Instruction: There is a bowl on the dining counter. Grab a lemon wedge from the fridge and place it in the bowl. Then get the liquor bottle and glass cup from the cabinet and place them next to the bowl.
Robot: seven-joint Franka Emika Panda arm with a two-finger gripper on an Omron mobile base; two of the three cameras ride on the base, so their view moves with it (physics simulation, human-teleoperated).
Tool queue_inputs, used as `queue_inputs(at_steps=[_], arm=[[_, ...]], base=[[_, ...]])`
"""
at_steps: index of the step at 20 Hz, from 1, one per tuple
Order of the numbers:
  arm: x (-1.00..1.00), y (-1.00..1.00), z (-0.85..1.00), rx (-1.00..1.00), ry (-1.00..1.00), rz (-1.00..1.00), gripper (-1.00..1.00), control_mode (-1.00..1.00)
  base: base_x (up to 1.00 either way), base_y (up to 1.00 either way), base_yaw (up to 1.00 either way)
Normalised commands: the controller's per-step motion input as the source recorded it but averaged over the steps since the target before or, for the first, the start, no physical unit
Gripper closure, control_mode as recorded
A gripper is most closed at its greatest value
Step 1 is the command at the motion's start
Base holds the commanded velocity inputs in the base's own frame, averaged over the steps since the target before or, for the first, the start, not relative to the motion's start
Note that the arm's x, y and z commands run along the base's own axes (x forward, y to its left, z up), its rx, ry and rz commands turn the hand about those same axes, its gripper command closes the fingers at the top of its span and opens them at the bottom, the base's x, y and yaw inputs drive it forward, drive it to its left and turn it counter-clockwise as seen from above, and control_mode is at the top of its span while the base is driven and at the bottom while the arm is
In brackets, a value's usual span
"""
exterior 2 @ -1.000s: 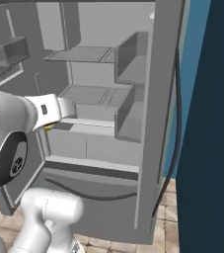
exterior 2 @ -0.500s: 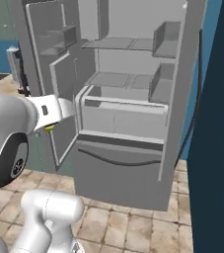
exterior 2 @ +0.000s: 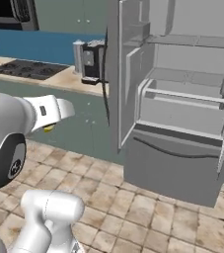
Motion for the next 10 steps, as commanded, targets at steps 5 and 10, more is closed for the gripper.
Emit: queue_inputs(at_steps=[5,10], arm=[[0.00,0.00,0.00,0.00,0.00,0.00,1.00,1.00],[0.00,0.00,0.00,0.00,0.00,0.00,1.00,1.00]], base=[[-0.61,0.76,0.38],[-0.63,0.71,0.38]])
